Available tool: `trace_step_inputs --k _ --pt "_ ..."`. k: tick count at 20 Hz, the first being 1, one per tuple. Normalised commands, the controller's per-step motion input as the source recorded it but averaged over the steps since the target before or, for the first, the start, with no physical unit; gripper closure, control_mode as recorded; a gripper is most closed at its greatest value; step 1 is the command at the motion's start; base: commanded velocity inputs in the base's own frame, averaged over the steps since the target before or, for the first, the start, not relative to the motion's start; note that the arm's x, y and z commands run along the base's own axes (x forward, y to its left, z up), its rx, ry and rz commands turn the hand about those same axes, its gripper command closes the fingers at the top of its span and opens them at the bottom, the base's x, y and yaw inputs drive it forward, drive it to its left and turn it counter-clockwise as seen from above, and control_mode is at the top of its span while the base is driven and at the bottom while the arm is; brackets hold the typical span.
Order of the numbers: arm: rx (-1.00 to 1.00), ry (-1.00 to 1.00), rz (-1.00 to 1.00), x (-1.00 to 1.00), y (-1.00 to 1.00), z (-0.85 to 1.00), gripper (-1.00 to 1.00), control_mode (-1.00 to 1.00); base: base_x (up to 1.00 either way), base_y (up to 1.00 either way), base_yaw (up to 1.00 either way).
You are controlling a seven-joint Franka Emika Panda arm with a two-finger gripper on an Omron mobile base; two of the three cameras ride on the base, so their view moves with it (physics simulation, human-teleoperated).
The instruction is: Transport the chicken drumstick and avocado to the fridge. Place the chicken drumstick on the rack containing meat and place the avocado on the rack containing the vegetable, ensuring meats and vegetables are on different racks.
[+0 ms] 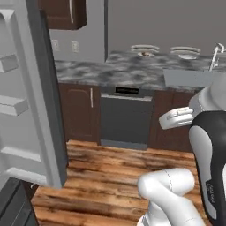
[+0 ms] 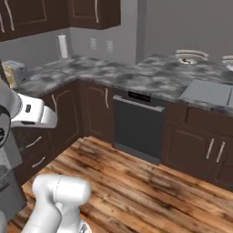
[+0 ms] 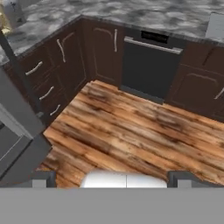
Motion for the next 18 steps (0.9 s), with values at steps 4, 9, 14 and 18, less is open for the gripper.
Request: trace_step_inputs --k 4,9,14,18 --pt "0.0 0.0 0.0 0.0 0.0 0.0 -1.0 1.0 0.67 -0.9 -0.4" --pt "0.0 0.0 0.0 0.0 0.0 0.0 -1.0 1.0 1.0 -0.63 -0.03" --pt "0.0 0.0 0.0 0.0 0.0 0.0 -1.0 1.0 0.91 -0.91 -0.13" --pt "0.0 0.0 0.0 0.0 0.0 0.0 -1.0 1.0 0.36 -1.0 -0.31"
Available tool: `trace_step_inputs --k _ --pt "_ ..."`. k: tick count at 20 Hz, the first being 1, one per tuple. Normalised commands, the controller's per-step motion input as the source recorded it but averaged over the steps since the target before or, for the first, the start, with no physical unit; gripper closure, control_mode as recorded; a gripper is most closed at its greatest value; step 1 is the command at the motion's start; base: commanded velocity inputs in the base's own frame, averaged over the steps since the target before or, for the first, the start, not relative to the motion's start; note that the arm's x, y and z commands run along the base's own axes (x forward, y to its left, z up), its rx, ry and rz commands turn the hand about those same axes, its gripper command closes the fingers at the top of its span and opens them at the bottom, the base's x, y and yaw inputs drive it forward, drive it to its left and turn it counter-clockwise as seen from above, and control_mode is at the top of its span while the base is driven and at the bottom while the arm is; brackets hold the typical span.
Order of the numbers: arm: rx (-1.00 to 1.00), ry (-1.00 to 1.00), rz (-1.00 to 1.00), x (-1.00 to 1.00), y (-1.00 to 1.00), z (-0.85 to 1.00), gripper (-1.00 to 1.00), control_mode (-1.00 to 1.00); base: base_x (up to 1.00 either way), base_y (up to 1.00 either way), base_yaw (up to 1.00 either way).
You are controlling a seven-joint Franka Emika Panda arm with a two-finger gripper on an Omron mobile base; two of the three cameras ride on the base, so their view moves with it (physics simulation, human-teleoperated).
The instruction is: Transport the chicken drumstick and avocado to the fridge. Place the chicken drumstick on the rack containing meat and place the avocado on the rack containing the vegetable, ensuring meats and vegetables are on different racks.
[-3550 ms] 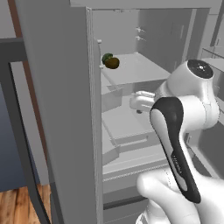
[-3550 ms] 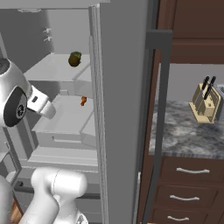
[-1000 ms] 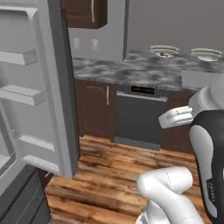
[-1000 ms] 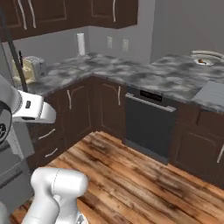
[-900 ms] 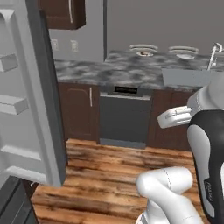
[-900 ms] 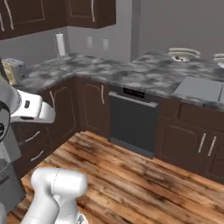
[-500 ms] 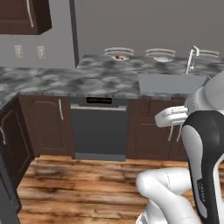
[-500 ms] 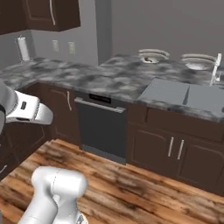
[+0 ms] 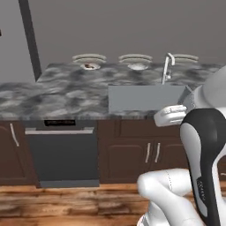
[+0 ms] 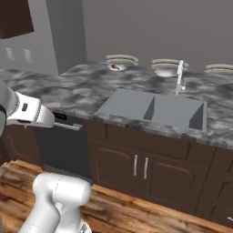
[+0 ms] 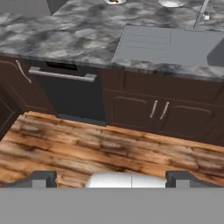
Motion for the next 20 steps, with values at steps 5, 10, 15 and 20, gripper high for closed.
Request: trace_step_inputs --k 5,10,15,20 --pt "0.0 0.0 0.0 0.0 0.0 0.0 -1.0 1.0 0.0 -1.0 -0.28" --pt "0.0 0.0 0.0 0.0 0.0 0.0 -1.0 1.0 -0.07 -1.0 -0.29" --pt "0.0 0.0 0.0 0.0 0.0 0.0 -1.0 1.0 -0.02 -1.0 -0.25" --pt "0.0 0.0 0.0 0.0 0.0 0.0 -1.0 1.0 0.14 -1.0 -0.21"
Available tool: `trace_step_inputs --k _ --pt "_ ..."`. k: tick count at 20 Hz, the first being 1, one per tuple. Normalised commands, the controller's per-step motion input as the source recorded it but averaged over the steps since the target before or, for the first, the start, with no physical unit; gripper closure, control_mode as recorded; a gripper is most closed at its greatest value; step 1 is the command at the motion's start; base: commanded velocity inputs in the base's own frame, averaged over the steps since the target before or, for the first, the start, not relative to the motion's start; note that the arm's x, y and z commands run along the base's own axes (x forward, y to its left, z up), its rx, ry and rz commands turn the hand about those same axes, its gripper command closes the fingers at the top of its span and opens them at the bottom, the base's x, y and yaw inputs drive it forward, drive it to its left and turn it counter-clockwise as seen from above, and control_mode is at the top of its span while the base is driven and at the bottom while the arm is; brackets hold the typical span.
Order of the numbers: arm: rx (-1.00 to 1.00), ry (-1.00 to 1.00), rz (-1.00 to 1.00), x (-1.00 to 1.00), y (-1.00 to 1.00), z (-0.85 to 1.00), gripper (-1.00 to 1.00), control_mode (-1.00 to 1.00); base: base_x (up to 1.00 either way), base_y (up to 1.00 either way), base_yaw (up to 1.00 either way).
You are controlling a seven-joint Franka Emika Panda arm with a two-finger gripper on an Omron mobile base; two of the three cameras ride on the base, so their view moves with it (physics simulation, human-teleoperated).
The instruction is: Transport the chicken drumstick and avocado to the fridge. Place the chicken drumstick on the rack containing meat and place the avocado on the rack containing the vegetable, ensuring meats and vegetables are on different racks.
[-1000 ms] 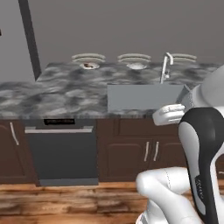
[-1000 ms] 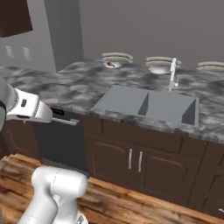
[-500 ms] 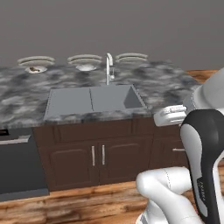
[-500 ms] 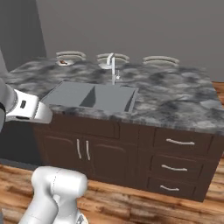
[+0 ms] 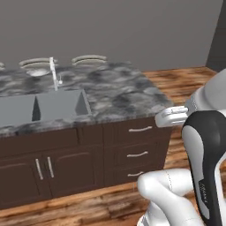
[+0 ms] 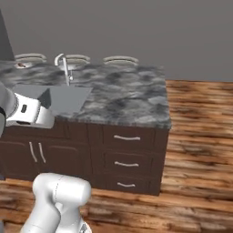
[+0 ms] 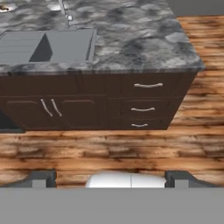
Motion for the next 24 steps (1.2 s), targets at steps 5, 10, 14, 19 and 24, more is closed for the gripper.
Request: trace_step_inputs --k 5,10,14,19,24 --pt "0.0 0.0 0.0 0.0 0.0 0.0 -1.0 1.0 0.07 -1.0 -0.18" --pt "0.0 0.0 0.0 0.0 0.0 0.0 -1.0 1.0 0.4 -1.0 -0.06" --pt "0.0 0.0 0.0 0.0 0.0 0.0 -1.0 1.0 0.52 -1.0 -0.01" --pt "0.0 0.0 0.0 0.0 0.0 0.0 -1.0 1.0 0.78 -1.0 0.0" --pt "0.0 0.0 0.0 0.0 0.0 0.0 -1.0 1.0 1.0 -1.0 0.14"
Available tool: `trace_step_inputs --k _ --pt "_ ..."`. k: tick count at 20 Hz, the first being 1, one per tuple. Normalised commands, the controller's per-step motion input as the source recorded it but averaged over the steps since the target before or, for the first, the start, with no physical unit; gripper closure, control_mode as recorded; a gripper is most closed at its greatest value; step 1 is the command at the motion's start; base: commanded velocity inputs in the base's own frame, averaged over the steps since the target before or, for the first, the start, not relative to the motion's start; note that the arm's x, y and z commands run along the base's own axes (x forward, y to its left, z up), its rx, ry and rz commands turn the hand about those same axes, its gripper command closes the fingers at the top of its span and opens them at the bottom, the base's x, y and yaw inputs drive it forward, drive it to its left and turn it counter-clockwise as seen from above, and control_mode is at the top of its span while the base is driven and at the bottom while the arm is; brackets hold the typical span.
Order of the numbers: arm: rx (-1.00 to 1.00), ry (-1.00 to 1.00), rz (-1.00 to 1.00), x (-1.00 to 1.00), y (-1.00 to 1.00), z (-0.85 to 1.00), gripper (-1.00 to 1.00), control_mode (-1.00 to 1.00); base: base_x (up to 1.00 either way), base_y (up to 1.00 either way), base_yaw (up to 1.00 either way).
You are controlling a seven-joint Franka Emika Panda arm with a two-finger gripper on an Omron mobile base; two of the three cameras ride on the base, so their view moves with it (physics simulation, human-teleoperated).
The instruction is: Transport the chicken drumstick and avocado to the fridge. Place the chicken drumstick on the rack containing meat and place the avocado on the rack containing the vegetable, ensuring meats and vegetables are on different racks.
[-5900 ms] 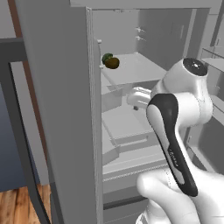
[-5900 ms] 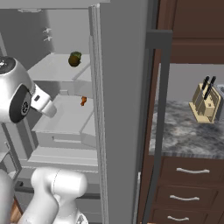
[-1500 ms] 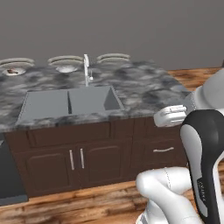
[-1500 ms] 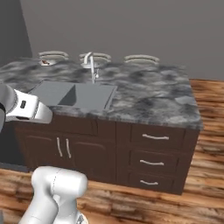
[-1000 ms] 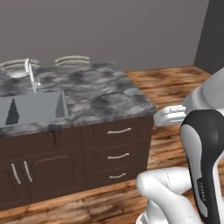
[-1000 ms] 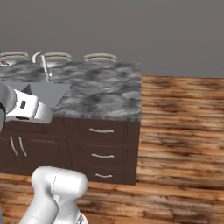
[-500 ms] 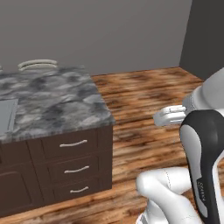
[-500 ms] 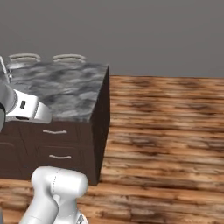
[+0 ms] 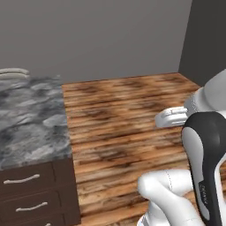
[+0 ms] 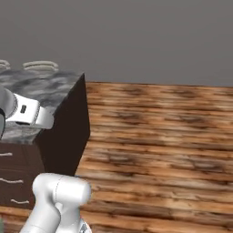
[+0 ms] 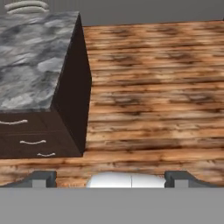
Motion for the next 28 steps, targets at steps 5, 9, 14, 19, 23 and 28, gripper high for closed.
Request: trace_step_inputs --k 5,9,14,19,23,28 --pt "0.0 0.0 0.0 0.0 0.0 0.0 -1.0 1.0 1.0 -1.0 0.16" --pt "0.0 0.0 0.0 0.0 0.0 0.0 -1.0 1.0 1.0 -1.0 0.18" --pt "0.0 0.0 0.0 0.0 0.0 0.0 -1.0 1.0 1.0 -1.0 0.14" --pt "0.0 0.0 0.0 0.0 0.0 0.0 -1.0 1.0 1.0 -0.86 0.13" --pt "0.0 0.0 0.0 0.0 0.0 0.0 -1.0 1.0 1.0 -0.61 0.19" --pt "0.0 0.0 0.0 0.0 0.0 0.0 -1.0 1.0 1.0 -0.42 0.21"
